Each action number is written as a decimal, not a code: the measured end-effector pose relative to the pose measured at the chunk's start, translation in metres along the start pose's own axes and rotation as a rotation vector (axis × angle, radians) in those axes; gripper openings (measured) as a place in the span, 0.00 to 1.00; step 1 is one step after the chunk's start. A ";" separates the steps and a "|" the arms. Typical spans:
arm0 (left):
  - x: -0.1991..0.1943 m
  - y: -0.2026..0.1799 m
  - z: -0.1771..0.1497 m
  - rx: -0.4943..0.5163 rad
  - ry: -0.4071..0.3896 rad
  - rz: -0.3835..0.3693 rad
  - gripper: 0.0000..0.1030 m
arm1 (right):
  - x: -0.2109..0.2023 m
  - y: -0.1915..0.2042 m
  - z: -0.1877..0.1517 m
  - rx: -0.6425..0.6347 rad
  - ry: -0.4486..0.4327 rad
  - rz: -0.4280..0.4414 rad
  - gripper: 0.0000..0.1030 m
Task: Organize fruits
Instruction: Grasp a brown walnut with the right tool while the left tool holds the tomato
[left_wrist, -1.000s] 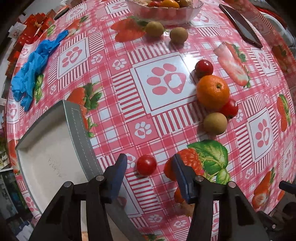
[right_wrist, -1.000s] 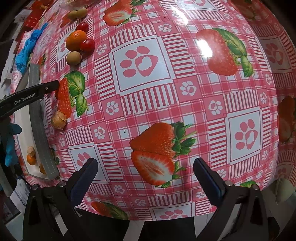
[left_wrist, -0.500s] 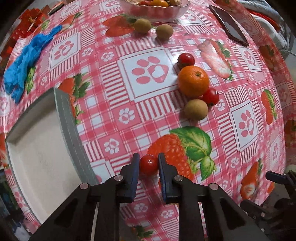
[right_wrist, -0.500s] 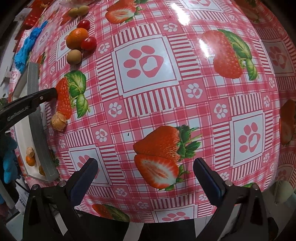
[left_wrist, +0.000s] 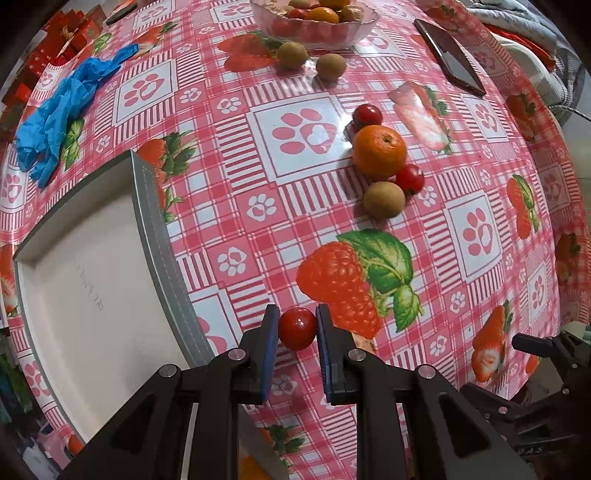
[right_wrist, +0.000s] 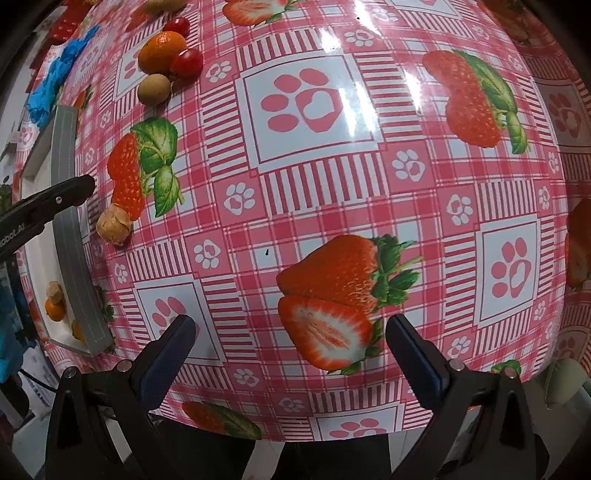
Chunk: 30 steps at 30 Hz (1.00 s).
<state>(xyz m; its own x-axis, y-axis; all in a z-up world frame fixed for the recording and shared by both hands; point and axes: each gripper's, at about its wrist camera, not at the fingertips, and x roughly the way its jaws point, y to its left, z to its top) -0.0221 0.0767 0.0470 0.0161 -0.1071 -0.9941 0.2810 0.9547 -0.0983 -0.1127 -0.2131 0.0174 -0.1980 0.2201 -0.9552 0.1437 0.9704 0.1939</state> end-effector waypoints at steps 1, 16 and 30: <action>-0.001 -0.001 -0.001 -0.002 -0.003 -0.004 0.21 | 0.000 0.000 0.000 0.000 0.001 -0.001 1.00; -0.050 0.004 -0.037 -0.037 -0.059 -0.038 0.21 | 0.008 0.043 -0.001 -0.053 0.010 -0.013 1.00; -0.068 0.039 -0.074 -0.137 -0.085 -0.023 0.21 | 0.023 0.172 0.027 -0.239 -0.030 -0.023 1.00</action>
<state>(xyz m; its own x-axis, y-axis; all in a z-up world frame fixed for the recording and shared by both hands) -0.0832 0.1416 0.1071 0.0937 -0.1474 -0.9846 0.1489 0.9799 -0.1325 -0.0665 -0.0436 0.0233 -0.1693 0.1979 -0.9655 -0.0948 0.9718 0.2159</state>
